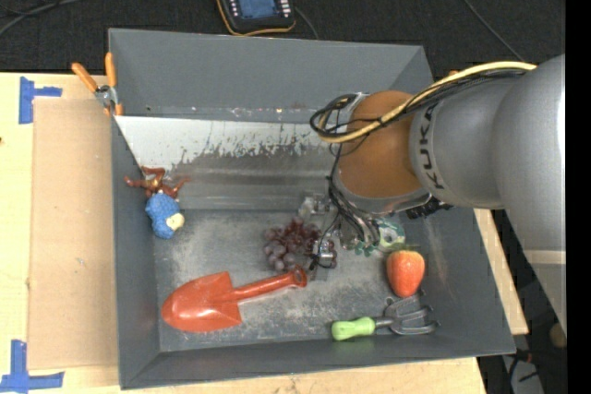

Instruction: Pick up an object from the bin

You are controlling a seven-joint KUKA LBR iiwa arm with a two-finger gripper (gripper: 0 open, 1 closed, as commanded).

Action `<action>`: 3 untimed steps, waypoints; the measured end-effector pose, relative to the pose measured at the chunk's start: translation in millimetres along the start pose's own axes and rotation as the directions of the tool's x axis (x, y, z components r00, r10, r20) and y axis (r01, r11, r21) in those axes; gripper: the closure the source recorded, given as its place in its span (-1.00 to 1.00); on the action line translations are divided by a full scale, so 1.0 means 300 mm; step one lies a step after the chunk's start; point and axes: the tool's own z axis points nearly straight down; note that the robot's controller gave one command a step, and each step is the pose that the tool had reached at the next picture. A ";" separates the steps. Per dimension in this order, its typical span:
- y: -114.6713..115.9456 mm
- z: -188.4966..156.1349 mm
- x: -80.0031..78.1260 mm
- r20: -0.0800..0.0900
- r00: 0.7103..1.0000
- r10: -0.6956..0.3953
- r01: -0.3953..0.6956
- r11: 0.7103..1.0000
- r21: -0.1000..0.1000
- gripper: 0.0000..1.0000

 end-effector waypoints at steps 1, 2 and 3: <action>0.035 -0.186 -0.013 0.016 1.000 -0.006 0.006 1.000 0.001 -1.00; 0.004 -0.027 0.006 -0.006 1.000 0.001 -0.001 1.000 0.002 -1.00; 0.047 -0.006 -0.002 0.016 1.000 0.002 -0.002 1.000 0.000 -1.00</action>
Offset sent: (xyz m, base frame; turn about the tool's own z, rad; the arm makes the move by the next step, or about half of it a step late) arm -0.0007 0.0011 0.0098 -0.0003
